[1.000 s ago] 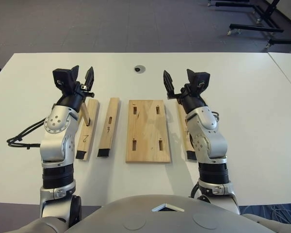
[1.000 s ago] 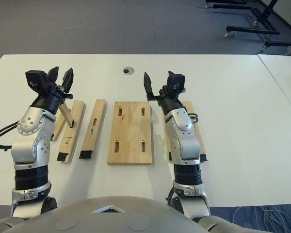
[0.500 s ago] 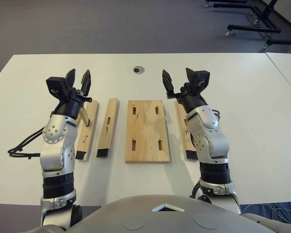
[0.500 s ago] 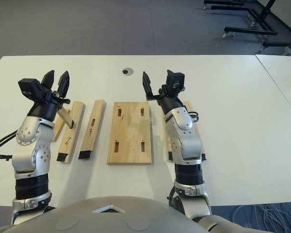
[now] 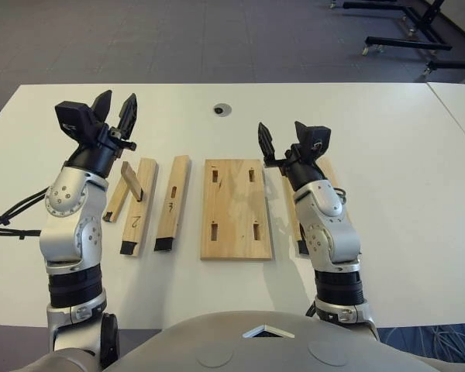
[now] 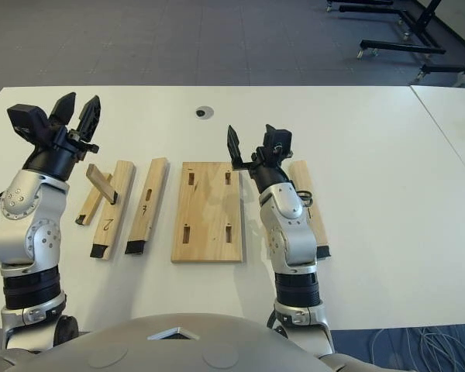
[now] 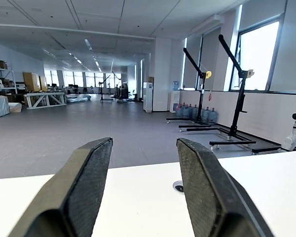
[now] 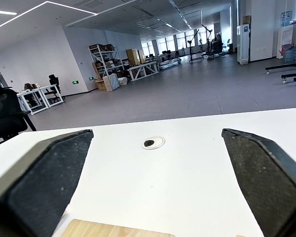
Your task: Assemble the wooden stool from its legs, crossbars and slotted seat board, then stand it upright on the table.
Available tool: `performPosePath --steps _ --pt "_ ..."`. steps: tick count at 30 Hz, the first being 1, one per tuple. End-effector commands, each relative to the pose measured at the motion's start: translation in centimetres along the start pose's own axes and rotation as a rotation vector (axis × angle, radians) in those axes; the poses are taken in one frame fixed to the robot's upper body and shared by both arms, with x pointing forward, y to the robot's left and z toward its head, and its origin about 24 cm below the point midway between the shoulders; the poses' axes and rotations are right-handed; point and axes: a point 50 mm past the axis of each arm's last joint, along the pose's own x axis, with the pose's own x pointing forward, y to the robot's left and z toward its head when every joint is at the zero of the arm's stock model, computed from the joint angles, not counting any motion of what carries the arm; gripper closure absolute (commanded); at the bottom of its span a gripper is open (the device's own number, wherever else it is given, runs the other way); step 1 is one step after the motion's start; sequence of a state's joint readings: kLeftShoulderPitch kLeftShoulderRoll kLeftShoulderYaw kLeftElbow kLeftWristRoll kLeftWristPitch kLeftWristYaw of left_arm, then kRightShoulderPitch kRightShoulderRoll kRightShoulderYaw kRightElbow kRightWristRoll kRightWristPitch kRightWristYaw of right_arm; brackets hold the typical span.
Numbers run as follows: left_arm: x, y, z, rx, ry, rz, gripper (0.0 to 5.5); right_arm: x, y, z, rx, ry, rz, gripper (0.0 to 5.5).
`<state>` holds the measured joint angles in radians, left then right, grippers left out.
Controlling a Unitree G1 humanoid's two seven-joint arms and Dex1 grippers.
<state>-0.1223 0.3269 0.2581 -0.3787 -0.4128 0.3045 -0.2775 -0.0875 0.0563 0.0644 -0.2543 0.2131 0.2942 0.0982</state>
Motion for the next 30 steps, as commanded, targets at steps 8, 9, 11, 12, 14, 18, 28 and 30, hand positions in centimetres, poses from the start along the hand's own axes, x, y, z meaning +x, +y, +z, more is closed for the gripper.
performPosePath --steps 8,9,11,12,14,18,28,30 --pt "-6.1 8.0 -1.4 0.207 0.345 0.164 3.12 -1.4 -0.1 -0.1 -0.02 -0.006 -0.04 0.7" --pt "-6.7 7.8 -2.2 0.212 0.412 0.169 3.12 -1.5 -0.3 -0.1 -0.022 -0.004 -0.047 0.7" --pt "-8.7 7.6 -4.0 0.244 0.56 0.24 3.12 -1.6 -0.6 -0.1 -0.029 0.006 -0.047 0.7" --pt "-10.0 6.9 -5.0 0.209 0.613 0.263 3.12 -1.6 -0.6 0.0 -0.037 0.008 -0.041 0.7" --pt "-11.7 4.2 -5.9 0.042 0.637 0.266 3.12 -1.8 -0.6 0.0 -0.049 0.016 -0.036 0.7" --pt "-13.2 1.3 -6.5 -0.007 0.738 0.224 3.12 -1.9 -0.8 0.0 -0.072 0.037 -0.042 0.7" --pt "-13.3 -1.6 -6.5 -0.022 0.835 0.16 3.12 -2.0 -0.4 0.0 -0.091 0.068 0.008 0.7" --pt "-13.6 -2.1 -7.0 -0.035 0.871 0.175 3.12 -2.0 -0.3 0.1 -0.1 0.074 0.025 0.7"
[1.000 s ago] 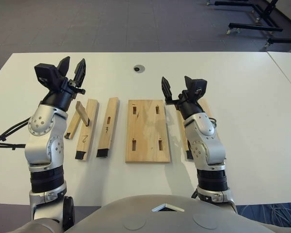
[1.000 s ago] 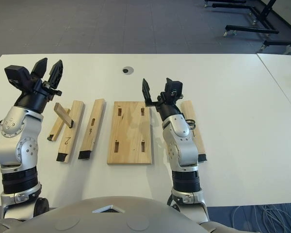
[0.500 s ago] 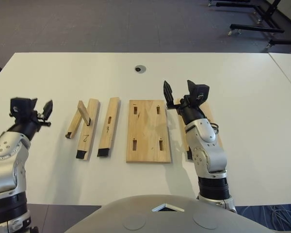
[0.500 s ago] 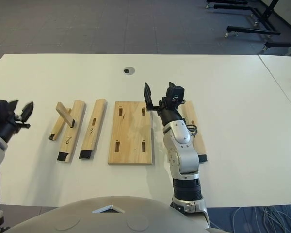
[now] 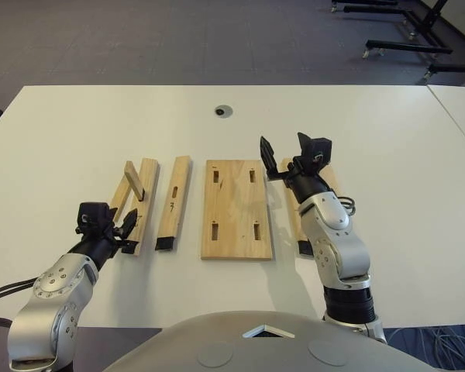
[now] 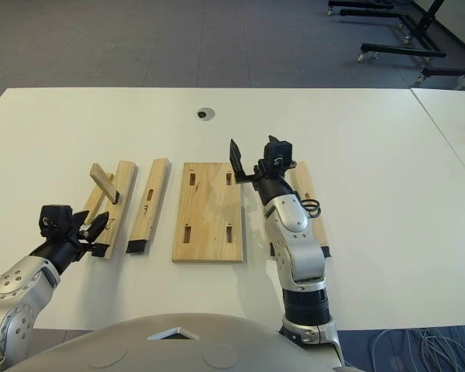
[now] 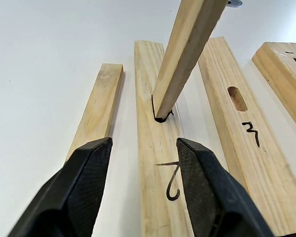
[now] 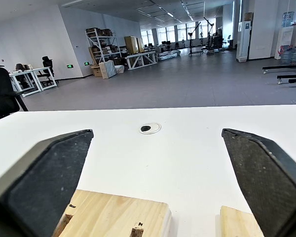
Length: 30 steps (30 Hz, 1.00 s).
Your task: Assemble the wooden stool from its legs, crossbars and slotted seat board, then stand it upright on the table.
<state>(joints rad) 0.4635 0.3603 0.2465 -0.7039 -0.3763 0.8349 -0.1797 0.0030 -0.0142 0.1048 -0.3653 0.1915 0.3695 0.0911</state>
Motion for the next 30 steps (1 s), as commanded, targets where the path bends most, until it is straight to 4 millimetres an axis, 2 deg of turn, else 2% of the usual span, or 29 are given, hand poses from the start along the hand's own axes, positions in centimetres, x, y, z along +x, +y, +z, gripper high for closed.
performPosePath --steps 1,10,12,15,26,30 --pt "0.1 -0.9 -1.1 -0.028 0.073 0.024 3.12 0.0 0.1 0.4 -0.029 0.005 0.032 0.7" --pt "0.8 -2.2 -1.5 -0.059 0.109 -0.001 3.12 0.1 -0.1 0.4 -0.079 0.026 0.067 0.7" --pt "0.8 -2.1 -1.8 -0.055 0.121 0.008 3.12 0.1 -0.1 0.4 -0.078 0.026 0.065 0.7" --pt "0.7 -2.0 -2.3 -0.065 0.156 0.015 3.45 0.1 -0.1 0.6 -0.006 0.021 0.053 0.7" --pt "0.8 -1.5 -4.4 -0.053 0.262 -0.016 3.45 0.2 -0.2 1.1 0.007 0.003 0.044 0.7" --pt "0.9 -1.5 -4.6 -0.055 0.271 -0.028 3.45 0.3 -0.1 1.2 0.006 -0.002 0.043 0.7"
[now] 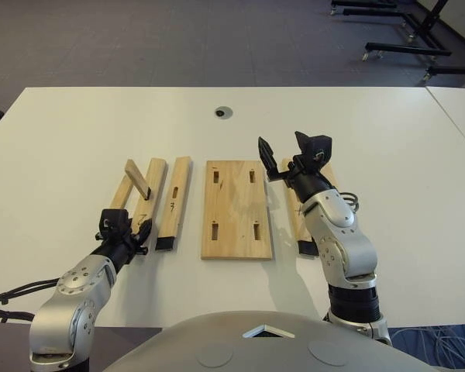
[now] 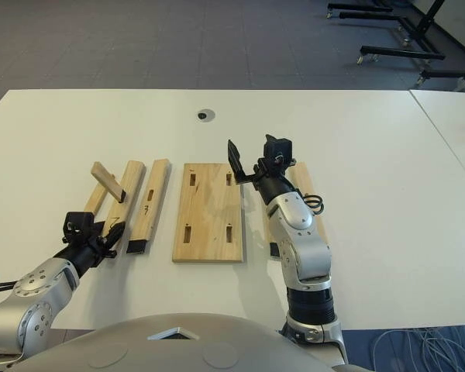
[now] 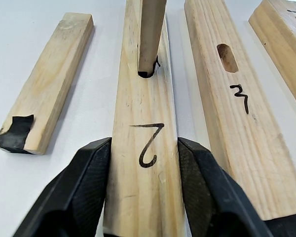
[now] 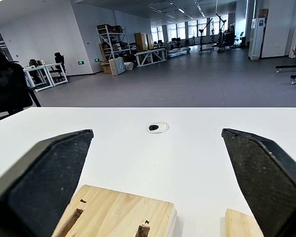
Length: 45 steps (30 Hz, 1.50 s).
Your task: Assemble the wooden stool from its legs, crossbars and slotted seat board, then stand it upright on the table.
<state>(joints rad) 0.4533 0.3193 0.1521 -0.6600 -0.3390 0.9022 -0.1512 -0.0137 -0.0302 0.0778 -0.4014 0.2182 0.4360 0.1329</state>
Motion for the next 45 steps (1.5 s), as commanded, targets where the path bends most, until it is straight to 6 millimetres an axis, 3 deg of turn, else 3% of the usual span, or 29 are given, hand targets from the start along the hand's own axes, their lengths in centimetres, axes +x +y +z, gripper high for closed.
performPosePath --steps 1,8,15,20,27,31,35,40,43,45 --pt "0.3 0.3 -2.7 -0.024 0.151 0.006 3.45 0.4 0.1 0.6 0.001 -0.017 0.004 0.7" --pt "0.5 0.7 -3.1 -0.016 0.171 0.01 3.45 0.5 0.2 0.6 0.002 -0.022 0.001 0.7" --pt "0.8 1.0 -3.5 -0.013 0.175 0.007 2.14 0.5 0.3 0.6 0.006 -0.025 -0.004 0.7" --pt "1.2 1.1 -3.3 -0.019 0.156 0.011 2.14 0.6 0.3 0.6 0.006 -0.028 -0.006 0.7" --pt "1.3 1.0 -2.9 -0.02 0.131 0.005 3.29 0.7 0.3 0.6 0.004 -0.037 -0.009 0.7" --pt "1.4 0.8 -2.6 -0.037 0.102 -0.021 3.45 0.8 0.3 0.6 0.003 -0.042 -0.008 0.7" --pt "2.1 1.8 -0.9 -0.108 -0.066 -0.002 3.45 0.9 0.1 0.6 0.004 -0.042 -0.011 0.7" --pt "2.5 2.1 3.7 -0.087 -0.336 -0.034 3.46 1.3 -0.8 1.4 0.007 -0.08 -0.017 0.7" --pt "2.1 2.4 8.0 -0.087 -0.543 -0.085 3.46 2.0 -1.6 2.7 0.061 -0.117 0.025 0.7" --pt "1.3 1.8 11.3 -0.15 -0.699 -0.249 3.46 2.4 -1.7 4.1 0.176 -0.162 0.126 0.7"
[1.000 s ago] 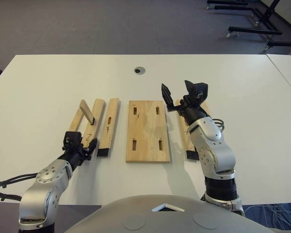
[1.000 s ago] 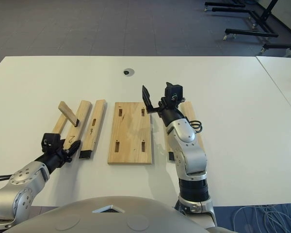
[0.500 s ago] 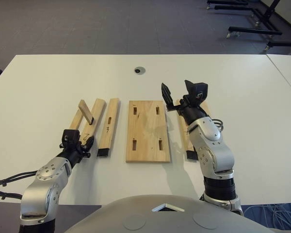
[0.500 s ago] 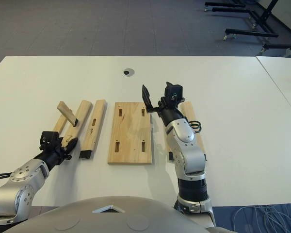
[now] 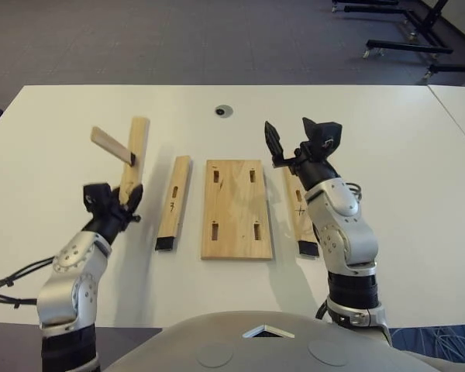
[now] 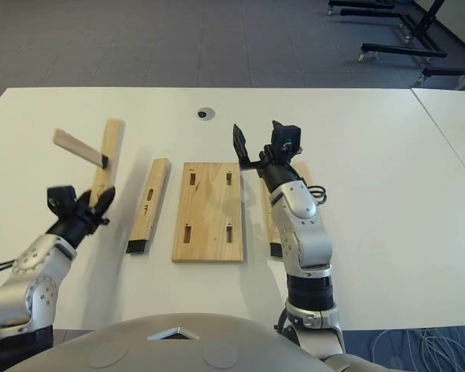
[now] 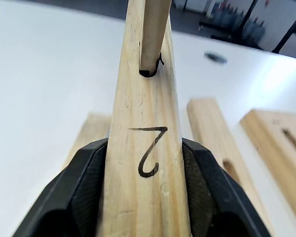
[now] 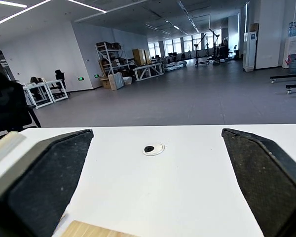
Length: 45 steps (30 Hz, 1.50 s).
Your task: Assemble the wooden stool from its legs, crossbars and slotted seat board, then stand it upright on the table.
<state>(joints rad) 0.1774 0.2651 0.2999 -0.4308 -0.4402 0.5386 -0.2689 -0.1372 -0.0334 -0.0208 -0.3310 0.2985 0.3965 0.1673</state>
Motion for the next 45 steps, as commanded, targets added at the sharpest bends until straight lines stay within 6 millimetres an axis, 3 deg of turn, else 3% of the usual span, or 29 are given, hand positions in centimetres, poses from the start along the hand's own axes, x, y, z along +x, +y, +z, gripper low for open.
performPosePath --steps 1,3,6,10,13,18,24,33,45 --pt "1.2 -1.7 5.7 -0.172 -0.266 -0.268 3.46 1.1 0.2 2.4 0.219 -0.065 0.209 0.7" --pt "1.4 -3.7 7.2 -0.319 -0.32 -0.484 3.46 0.9 1.3 3.7 0.386 -0.077 0.442 0.7" --pt "1.3 -6.3 7.2 -0.446 -0.275 -0.776 3.46 0.9 2.7 5.9 0.602 -0.14 0.739 0.7" --pt "0.9 -8.5 6.8 -0.551 -0.198 -1.039 3.46 1.3 3.2 6.8 0.751 -0.182 0.919 0.7" --pt "0.4 -8.9 6.6 -0.568 -0.15 -1.162 3.46 1.4 3.5 6.8 0.82 -0.198 1.008 0.7" --pt "0.2 -8.6 6.4 -0.547 -0.12 -1.197 3.46 1.6 4.4 6.9 0.828 -0.204 1.067 0.7" --pt "-0.4 -9.5 5.1 -0.52 -0.05 -1.242 3.46 2.8 5.3 6.3 0.799 -0.166 1.027 0.7" --pt "-0.4 -9.6 4.4 -0.489 -0.04 -1.192 3.46 2.8 6.9 6.9 0.774 -0.154 1.079 0.7" --pt "-0.8 -9.2 3.0 -0.548 -0.012 -1.185 3.46 2.2 6.5 7.1 0.84 -0.189 1.08 2.89"
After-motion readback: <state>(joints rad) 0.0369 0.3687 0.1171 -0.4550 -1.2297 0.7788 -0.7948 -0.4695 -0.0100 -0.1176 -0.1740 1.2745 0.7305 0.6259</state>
